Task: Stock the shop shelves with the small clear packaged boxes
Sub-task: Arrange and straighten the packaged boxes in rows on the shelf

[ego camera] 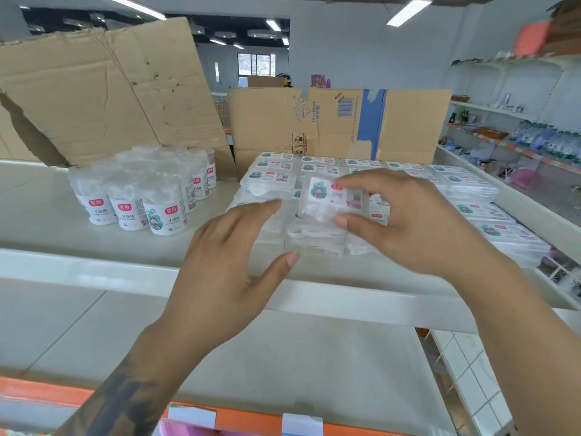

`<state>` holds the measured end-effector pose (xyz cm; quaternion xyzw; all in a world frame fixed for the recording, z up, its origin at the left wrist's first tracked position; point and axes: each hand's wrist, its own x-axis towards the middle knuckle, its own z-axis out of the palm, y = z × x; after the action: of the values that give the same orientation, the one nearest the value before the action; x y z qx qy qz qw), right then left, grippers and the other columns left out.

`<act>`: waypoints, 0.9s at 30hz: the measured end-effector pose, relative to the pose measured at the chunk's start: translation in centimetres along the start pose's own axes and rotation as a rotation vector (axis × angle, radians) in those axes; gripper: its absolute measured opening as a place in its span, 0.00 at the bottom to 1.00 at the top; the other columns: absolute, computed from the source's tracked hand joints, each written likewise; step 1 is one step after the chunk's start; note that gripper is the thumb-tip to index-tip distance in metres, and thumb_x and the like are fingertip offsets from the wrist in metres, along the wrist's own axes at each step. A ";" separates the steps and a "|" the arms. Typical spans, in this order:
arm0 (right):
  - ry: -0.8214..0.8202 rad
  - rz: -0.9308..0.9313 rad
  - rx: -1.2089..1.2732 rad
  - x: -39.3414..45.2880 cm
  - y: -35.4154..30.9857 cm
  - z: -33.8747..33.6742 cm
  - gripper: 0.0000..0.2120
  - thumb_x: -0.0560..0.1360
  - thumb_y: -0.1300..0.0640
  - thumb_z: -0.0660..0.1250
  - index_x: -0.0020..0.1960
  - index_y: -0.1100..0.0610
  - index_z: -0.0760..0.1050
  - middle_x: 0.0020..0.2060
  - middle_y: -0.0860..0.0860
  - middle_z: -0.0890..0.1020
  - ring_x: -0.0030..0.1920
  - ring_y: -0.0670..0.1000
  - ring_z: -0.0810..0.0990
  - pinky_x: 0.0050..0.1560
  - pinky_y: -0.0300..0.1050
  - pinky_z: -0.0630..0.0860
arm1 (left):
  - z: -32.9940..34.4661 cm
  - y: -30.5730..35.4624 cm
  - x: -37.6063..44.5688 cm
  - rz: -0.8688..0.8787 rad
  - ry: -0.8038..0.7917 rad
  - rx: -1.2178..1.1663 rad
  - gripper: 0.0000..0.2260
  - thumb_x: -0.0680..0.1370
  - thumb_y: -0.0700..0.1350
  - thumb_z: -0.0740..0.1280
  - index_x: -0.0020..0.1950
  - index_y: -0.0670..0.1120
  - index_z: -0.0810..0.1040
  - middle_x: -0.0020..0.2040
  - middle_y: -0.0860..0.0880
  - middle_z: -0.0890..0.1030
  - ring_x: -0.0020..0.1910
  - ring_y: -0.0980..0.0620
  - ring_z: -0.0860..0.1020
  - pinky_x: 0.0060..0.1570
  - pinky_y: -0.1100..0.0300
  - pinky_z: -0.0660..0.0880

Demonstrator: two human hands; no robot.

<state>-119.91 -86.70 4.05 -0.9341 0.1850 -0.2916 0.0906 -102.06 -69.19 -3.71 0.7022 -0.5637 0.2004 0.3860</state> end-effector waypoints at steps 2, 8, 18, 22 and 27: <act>-0.036 0.035 -0.045 2.0 0.6 -0.1 0.20 0.77 0.46 0.72 0.68 0.47 0.78 0.65 0.45 0.80 0.64 0.50 0.77 0.59 0.36 0.65 | 0.7 -0.8 -1.4 0.021 0.044 0.135 0.23 0.80 0.59 0.65 0.72 0.49 0.76 0.69 0.51 0.77 0.68 0.48 0.75 0.70 0.46 0.69; -0.102 0.116 -0.027 5.7 1.5 0.6 0.18 0.78 0.45 0.71 0.67 0.46 0.78 0.64 0.42 0.80 0.62 0.48 0.76 0.57 0.39 0.67 | 2.4 -1.3 -4.7 0.090 0.081 0.304 0.22 0.83 0.61 0.60 0.68 0.48 0.81 0.69 0.48 0.79 0.71 0.43 0.75 0.74 0.41 0.63; -0.153 0.145 -0.017 6.6 1.7 2.4 0.15 0.80 0.47 0.69 0.66 0.47 0.80 0.67 0.46 0.79 0.61 0.47 0.75 0.56 0.36 0.63 | 2.7 -1.2 -5.0 0.073 0.127 0.331 0.22 0.84 0.62 0.58 0.66 0.49 0.82 0.67 0.50 0.80 0.67 0.44 0.77 0.73 0.46 0.61; -0.158 0.146 -0.049 6.6 1.3 2.3 0.16 0.81 0.48 0.68 0.68 0.48 0.79 0.67 0.48 0.79 0.67 0.52 0.75 0.64 0.40 0.67 | 2.7 -0.8 -5.0 0.056 0.140 0.345 0.22 0.84 0.61 0.58 0.66 0.49 0.82 0.67 0.50 0.80 0.68 0.44 0.76 0.73 0.48 0.59; -0.148 0.137 -0.160 5.6 0.5 3.1 0.21 0.81 0.44 0.64 0.72 0.44 0.72 0.70 0.52 0.74 0.69 0.59 0.72 0.69 0.58 0.69 | 2.6 -0.5 -5.2 0.028 0.096 0.370 0.22 0.84 0.61 0.57 0.66 0.49 0.81 0.66 0.51 0.80 0.69 0.44 0.75 0.72 0.45 0.61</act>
<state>-113.99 -89.20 4.22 -0.9425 0.2638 -0.1995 0.0491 -103.42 -67.88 -9.20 0.7429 -0.5080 0.3392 0.2737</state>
